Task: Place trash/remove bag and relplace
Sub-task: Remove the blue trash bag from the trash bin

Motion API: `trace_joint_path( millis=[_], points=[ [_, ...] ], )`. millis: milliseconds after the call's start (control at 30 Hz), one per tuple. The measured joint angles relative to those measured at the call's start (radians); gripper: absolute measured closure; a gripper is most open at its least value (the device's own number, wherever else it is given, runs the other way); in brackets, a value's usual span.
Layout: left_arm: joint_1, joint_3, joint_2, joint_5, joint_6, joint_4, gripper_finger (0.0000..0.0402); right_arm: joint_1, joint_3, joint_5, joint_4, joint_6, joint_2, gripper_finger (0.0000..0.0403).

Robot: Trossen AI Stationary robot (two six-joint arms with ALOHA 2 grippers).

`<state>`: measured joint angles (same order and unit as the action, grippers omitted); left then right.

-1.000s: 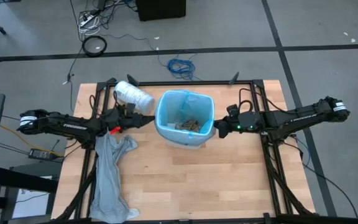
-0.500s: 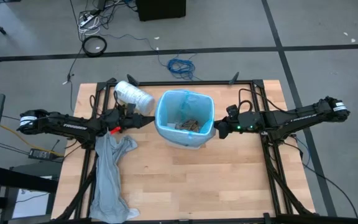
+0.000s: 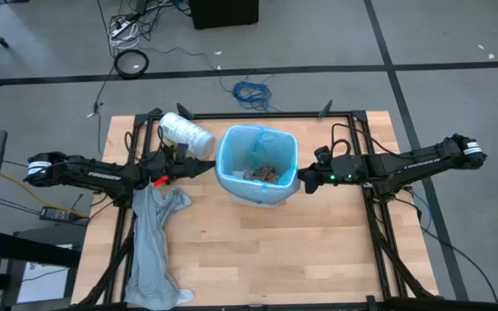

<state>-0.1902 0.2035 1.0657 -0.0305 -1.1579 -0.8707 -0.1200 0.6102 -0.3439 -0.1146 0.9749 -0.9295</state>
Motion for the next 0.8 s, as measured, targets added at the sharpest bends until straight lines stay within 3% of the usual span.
trace_joint_path(
  millis=[200, 567, 800],
  points=[
    [0.0, 0.0, 0.0, 0.011, -0.023, 0.0, 0.031, 0.0, 0.0, 0.0, 0.0, 0.0, 0.0, 0.0389],
    [-0.015, 0.0, -0.018, 0.053, -0.024, 0.006, 0.038, 0.0, 0.0, 0.0, -0.013, 0.027, 0.0, 0.0389],
    [-0.059, 0.0, -0.078, 0.139, -0.042, 0.0, 0.0396, -0.001, 0.0, 0.0, 0.001, 0.056, 0.001, 0.0397]
  ],
)
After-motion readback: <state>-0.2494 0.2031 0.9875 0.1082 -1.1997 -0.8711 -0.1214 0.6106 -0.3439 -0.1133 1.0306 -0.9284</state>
